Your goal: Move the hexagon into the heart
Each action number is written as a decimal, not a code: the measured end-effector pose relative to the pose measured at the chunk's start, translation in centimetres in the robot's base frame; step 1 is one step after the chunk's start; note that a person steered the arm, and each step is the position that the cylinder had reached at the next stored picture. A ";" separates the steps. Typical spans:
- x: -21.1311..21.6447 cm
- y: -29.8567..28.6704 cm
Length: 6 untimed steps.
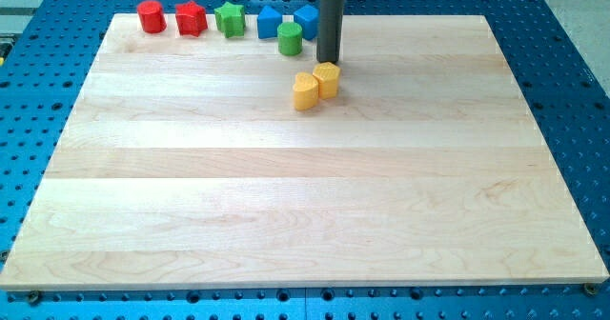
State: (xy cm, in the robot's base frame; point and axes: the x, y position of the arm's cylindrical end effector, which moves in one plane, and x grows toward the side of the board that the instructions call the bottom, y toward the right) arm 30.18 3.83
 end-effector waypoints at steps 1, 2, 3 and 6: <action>4.5 -2.7; 6.8 -3.9; 2.9 -4.2; 6.3 0.9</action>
